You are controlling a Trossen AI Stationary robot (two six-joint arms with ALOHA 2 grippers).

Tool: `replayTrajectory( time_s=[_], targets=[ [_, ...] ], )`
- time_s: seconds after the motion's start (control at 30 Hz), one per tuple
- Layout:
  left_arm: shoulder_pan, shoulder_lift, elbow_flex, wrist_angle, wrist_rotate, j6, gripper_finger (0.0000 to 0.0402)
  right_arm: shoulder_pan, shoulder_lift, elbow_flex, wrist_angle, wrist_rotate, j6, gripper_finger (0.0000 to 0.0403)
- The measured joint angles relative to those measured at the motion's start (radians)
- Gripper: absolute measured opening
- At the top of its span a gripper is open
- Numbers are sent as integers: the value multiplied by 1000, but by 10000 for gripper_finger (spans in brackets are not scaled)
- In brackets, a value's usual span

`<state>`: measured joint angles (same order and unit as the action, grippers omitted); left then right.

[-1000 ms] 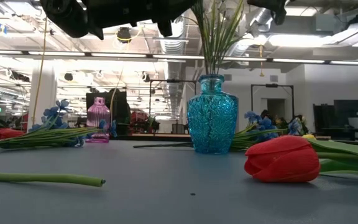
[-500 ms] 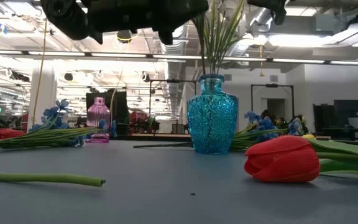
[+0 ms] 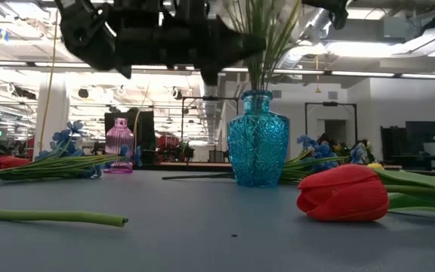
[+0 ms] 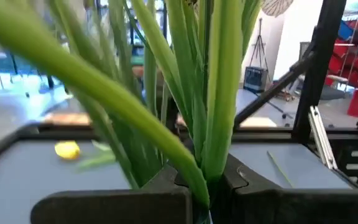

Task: Sort flowers into vase by color
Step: Put the top white flower into the blue vase, then put the right yellow flower into the blue vase

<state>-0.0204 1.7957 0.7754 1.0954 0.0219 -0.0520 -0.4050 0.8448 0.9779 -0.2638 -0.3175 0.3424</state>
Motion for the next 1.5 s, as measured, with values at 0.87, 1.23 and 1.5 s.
replayTrajectory(
  time_s=[0.87, 1.23, 1.5],
  targets=[
    [40, -123, 2, -290, 52, -58, 128, 118, 0, 0, -109, 4, -1, 200],
    [80, -269, 2, -638, 141, -101, 180, 118, 0, 0, -109, 6, -1, 200],
    [81, -395, 2, -856, 201, -73, 213, 118, 0, 0, -183, 119, 55, 200]
  ],
)
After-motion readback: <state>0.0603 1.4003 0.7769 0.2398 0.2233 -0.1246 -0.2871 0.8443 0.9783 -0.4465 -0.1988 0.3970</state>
